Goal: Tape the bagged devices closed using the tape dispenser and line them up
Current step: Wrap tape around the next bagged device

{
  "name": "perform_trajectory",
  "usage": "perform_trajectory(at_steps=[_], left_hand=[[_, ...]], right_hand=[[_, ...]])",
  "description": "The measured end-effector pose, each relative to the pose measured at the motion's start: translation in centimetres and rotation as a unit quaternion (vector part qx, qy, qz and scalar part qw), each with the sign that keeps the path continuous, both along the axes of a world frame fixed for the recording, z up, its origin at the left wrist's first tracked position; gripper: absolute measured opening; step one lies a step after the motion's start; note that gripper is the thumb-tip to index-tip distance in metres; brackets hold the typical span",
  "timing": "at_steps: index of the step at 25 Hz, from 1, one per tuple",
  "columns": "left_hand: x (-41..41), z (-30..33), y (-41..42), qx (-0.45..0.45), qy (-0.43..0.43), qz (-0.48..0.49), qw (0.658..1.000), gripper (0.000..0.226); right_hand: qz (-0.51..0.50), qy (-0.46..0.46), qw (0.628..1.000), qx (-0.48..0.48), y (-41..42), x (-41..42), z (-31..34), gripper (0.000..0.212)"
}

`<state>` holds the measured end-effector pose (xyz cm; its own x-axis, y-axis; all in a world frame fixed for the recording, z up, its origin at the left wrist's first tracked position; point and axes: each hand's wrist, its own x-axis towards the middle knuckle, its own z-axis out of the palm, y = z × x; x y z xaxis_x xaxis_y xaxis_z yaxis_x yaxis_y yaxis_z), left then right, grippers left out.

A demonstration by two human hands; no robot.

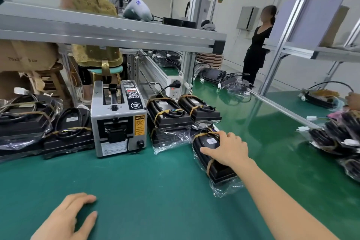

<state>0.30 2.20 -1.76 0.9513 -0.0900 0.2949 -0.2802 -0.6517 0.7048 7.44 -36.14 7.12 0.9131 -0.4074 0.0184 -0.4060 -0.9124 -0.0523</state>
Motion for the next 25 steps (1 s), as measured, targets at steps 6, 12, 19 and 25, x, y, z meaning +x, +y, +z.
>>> perform_trajectory(at_steps=[6,12,19,25], left_hand=[[0.5,-1.2,0.2,0.004,-0.005,0.009,1.0,0.106],[0.9,-1.2,-0.5,-0.004,-0.03,0.02,0.999,0.088],[-1.2,1.1,-1.4,-0.02,0.02,0.076,0.997,0.044],[-2.7,6.2,-6.3,-0.399,0.116,-0.032,0.909,0.044]], right_hand=[[-0.007,0.098,0.987,0.128,-0.8,0.8,-0.7,0.132],[-0.007,0.117,0.979,0.164,-0.6,0.7,0.1,0.128],[0.069,0.086,0.947,0.301,1.1,-5.1,3.3,0.105],[0.221,-0.025,0.932,0.285,11.9,-10.8,3.3,0.124]])
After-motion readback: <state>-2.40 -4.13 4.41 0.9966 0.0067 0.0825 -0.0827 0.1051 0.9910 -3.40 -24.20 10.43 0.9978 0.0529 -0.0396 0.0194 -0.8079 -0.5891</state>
